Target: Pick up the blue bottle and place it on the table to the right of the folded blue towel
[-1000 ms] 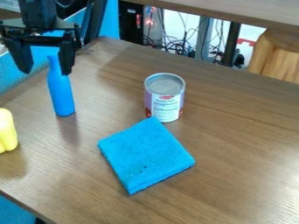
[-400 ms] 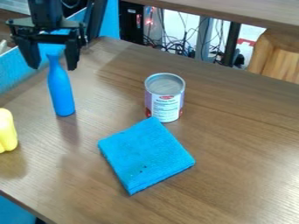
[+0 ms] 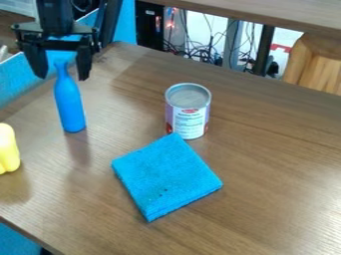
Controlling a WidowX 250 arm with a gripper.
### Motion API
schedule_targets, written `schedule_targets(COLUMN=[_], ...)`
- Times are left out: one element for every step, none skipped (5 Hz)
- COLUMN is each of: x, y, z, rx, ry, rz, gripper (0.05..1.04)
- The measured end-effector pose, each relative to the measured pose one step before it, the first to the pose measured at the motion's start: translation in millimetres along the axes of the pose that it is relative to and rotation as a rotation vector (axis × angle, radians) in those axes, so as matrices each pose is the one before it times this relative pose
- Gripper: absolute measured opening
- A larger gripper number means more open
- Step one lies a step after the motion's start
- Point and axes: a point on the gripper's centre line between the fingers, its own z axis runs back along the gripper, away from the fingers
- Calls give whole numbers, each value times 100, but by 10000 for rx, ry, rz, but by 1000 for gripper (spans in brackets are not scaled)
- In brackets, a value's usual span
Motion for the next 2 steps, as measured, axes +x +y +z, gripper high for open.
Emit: schedule_targets(x=[189,114], y=[464,122], z=[-134,-81], rx=[9,-11], ry=[-37,-73], rz=[119,28], gripper=[656,383])
